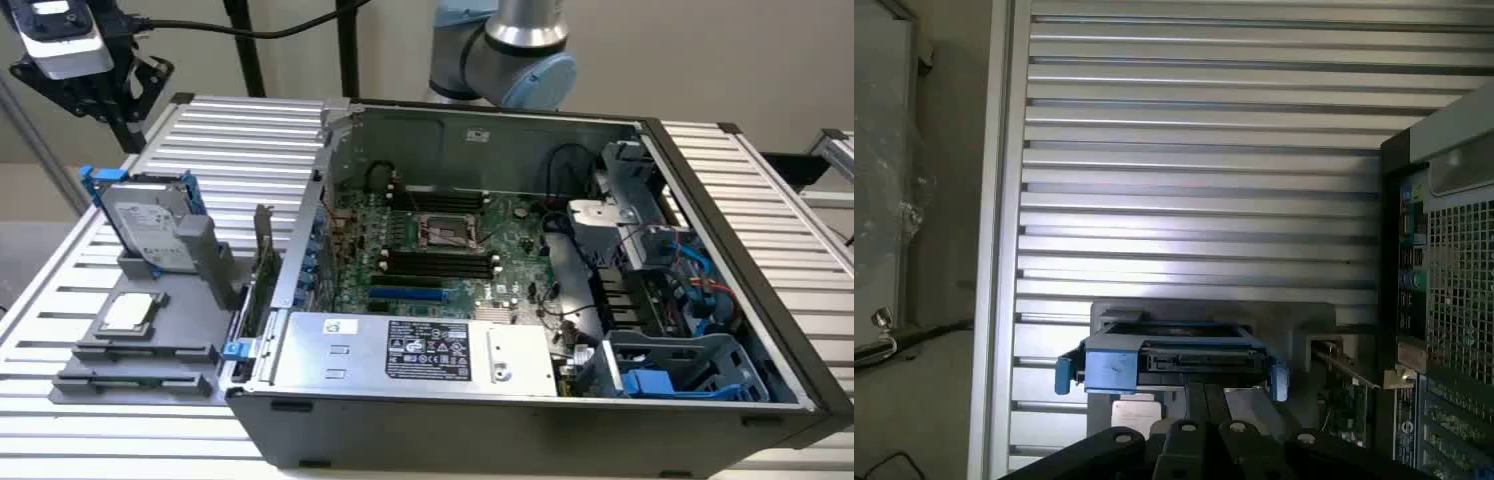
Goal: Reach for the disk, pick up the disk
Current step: 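Reach for the disk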
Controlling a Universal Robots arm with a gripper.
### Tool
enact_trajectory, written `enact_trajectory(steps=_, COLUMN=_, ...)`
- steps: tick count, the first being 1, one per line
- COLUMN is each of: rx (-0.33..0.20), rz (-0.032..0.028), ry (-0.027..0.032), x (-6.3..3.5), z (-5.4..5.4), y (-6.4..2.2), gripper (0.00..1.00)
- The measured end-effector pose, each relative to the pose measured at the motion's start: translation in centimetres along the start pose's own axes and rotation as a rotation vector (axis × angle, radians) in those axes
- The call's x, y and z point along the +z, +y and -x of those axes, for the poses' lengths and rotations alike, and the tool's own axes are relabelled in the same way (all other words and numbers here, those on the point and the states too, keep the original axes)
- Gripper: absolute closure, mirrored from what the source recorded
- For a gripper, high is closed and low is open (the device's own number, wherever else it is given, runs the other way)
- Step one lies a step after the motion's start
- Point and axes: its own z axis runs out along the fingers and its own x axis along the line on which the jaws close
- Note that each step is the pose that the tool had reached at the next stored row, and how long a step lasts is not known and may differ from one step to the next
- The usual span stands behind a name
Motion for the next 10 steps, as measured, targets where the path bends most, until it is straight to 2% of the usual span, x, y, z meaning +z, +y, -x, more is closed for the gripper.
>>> enact_trajectory(steps=10, rx=0.0, rz=0.0, ry=0.0006, x=0.0, z=0.0, y=0.0, gripper=0.89)
